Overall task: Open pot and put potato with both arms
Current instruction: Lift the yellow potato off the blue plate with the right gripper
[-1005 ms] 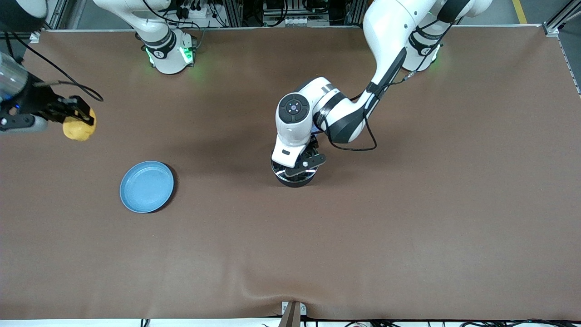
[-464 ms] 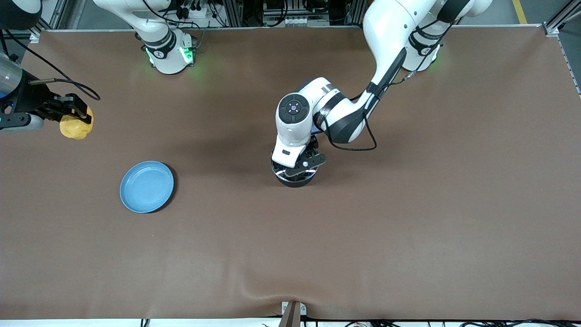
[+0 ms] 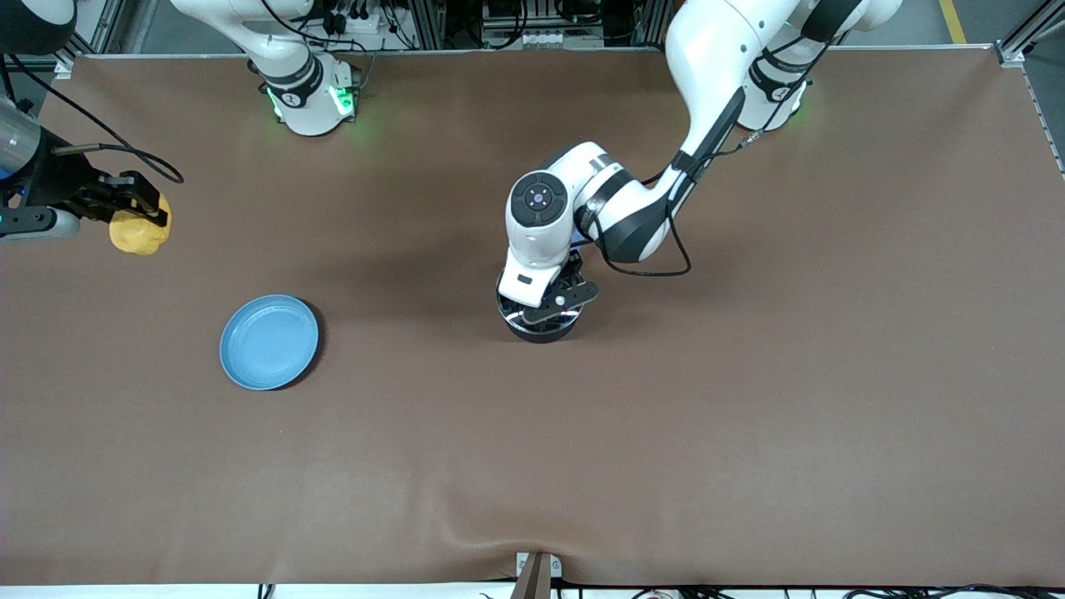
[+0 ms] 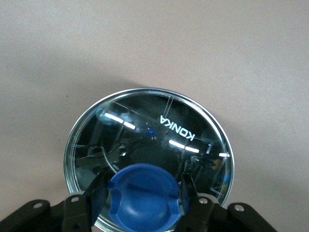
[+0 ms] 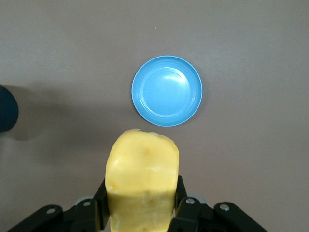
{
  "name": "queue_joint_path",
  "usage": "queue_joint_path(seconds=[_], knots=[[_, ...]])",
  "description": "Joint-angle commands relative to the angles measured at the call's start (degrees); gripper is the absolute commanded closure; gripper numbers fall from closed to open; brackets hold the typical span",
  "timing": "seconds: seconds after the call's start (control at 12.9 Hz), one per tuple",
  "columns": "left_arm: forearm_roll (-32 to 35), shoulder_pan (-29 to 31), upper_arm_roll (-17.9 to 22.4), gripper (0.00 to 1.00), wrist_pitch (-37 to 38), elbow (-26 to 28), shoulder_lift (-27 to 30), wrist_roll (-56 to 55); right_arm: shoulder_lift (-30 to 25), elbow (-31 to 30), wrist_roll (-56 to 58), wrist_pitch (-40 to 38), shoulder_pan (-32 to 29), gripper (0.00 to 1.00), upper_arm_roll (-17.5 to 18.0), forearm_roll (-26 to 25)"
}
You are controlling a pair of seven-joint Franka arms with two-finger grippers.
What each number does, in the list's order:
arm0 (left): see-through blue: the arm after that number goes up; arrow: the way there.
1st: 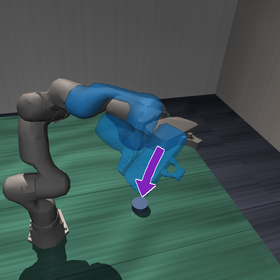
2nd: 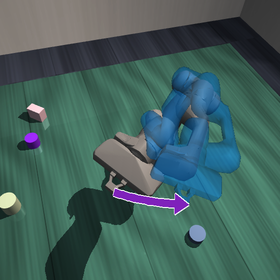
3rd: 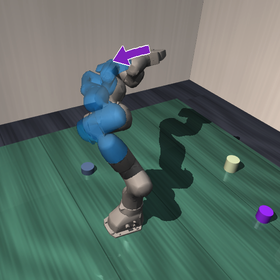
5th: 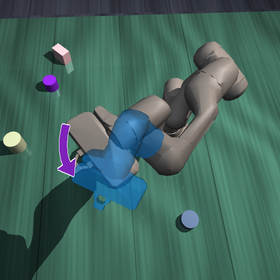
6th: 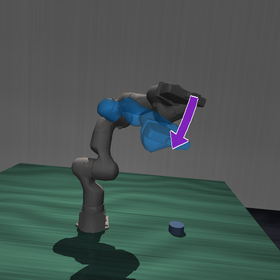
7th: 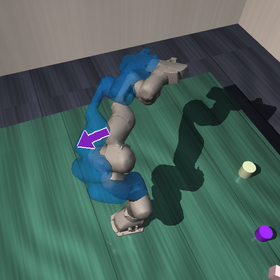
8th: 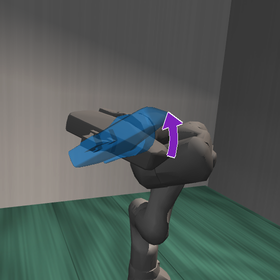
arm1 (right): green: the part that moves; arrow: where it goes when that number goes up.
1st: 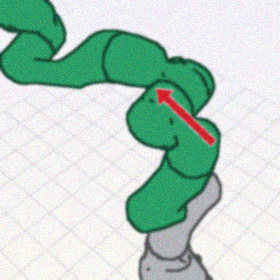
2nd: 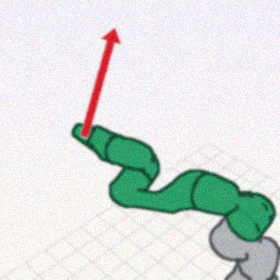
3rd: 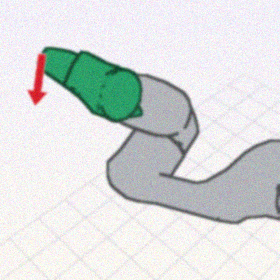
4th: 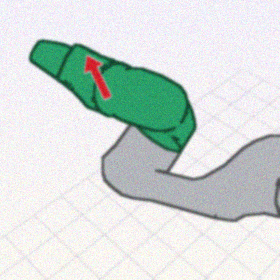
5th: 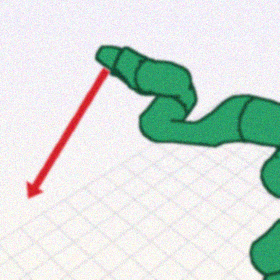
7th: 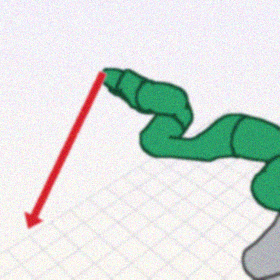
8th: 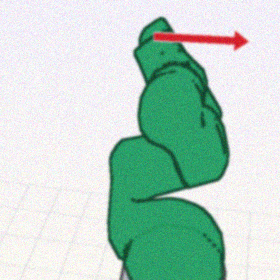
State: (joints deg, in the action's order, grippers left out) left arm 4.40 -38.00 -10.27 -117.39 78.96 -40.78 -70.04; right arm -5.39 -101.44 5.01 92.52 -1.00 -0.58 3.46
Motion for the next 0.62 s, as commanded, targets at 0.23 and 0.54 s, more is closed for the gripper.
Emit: queue_joint_path(seconds=[0.23, 0.54], knots=[[1.4, -0.3, 0.3, 1.00, -0.4, -0.5, 1.0, -0.3, 0.2, 0.9, 0.8, -1.0, -0.8, 0.97, 0.2, 0.1], [1.5, 1.0, 0.5, 1.00, 5.7, -0.2, 8.3, 0.5, 0.3, 0.9, 0.9, -1.0, -0.8, 0.97, 0.1, 0.2]])
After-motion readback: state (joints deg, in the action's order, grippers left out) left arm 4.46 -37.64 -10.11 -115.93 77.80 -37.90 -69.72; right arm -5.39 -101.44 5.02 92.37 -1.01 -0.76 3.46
